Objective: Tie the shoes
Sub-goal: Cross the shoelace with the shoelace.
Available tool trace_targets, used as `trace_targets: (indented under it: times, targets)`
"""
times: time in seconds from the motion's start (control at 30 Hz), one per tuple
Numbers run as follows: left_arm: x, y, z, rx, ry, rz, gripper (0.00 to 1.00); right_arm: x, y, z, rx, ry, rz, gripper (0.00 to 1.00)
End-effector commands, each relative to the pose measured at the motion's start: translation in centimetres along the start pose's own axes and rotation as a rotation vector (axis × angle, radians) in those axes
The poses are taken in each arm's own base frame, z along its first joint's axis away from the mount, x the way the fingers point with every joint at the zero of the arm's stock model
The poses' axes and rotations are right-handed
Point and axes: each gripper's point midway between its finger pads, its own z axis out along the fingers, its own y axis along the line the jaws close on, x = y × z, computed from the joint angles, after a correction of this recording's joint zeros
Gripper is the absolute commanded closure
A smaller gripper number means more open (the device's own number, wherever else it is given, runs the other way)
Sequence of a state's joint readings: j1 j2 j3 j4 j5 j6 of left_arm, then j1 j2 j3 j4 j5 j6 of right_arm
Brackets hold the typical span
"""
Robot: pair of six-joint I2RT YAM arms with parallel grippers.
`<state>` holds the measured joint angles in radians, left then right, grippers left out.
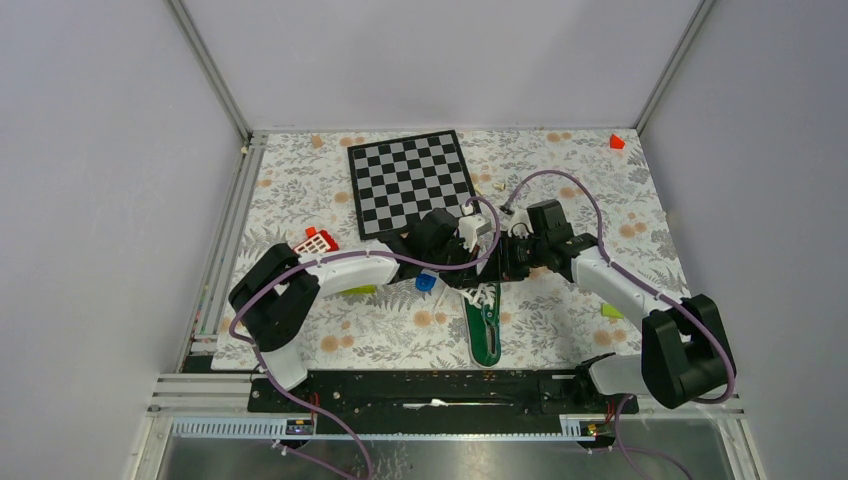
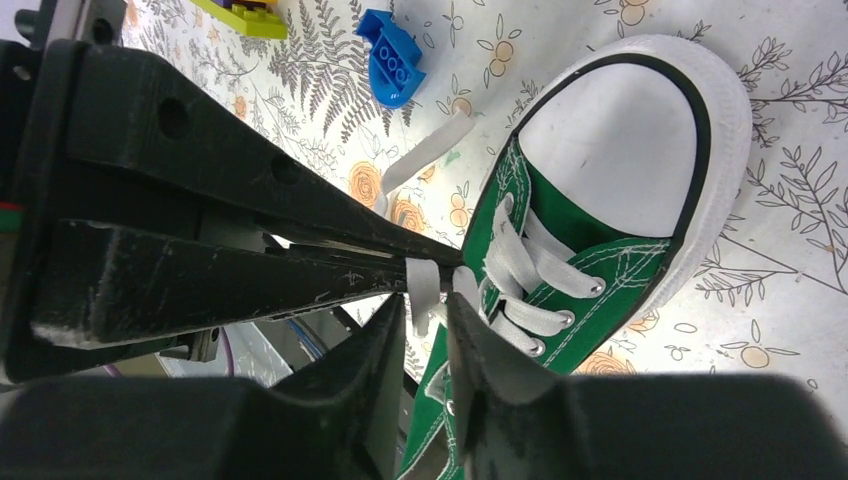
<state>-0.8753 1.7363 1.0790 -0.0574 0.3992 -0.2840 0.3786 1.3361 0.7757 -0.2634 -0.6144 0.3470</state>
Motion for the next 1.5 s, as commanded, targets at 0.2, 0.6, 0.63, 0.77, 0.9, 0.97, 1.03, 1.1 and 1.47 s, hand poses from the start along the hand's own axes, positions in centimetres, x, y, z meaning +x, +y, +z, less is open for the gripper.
trace_targets:
  times: [0.2,0.6,0.63,0.77,0.9,0.97,1.03,1.1,1.47]
  targets:
    - [-2.0,-1.0,-0.5,0.037,-0.061,0.047,0.93,-1.7,0.3,-0.7,0.021,-0.075,-0.034,1.0]
    - [-1.4,-0.7,-0.4,0.025,-0.054,0.035,0.84,-1.2,-1.6,-2.0,0.124,-0.231,0.035,1.0]
    - [-1.5,-0.7,-0.5,0.022,-0.057,0.035,0.82,-1.0,-1.7,-2.0,0.126,-0.24,0.044,1.0]
    - [-1.7,-0.6,-0.5,0.016,-0.062,0.034,0.74,-0.7,-2.0,-2.3,0.131,-0.272,0.063,1.0]
    - [-1.9,-0.6,-0.5,0.018,-0.065,0.036,0.68,-0.6,-2.0,-2.7,0.136,-0.3,0.07,1.0]
    - [-1.8,-0.7,-0.5,0.02,-0.062,0.038,0.67,-0.6,-2.0,-2.8,0.134,-0.308,0.073,1.0]
    - [-1.9,-0.8,-0.4,0.023,-0.06,0.042,0.67,-0.6,-2.1,-2.9,0.138,-0.317,0.077,1.0]
    - [-1.8,-0.7,-0.3,0.025,-0.054,0.04,0.67,-0.6,-2.2,-3.1,0.148,-0.33,0.08,1.0]
    - [-1.4,-0.7,-0.1,0.033,-0.04,0.028,0.67,2.0,-3.8,-3.0,0.174,-0.337,0.163,1.0]
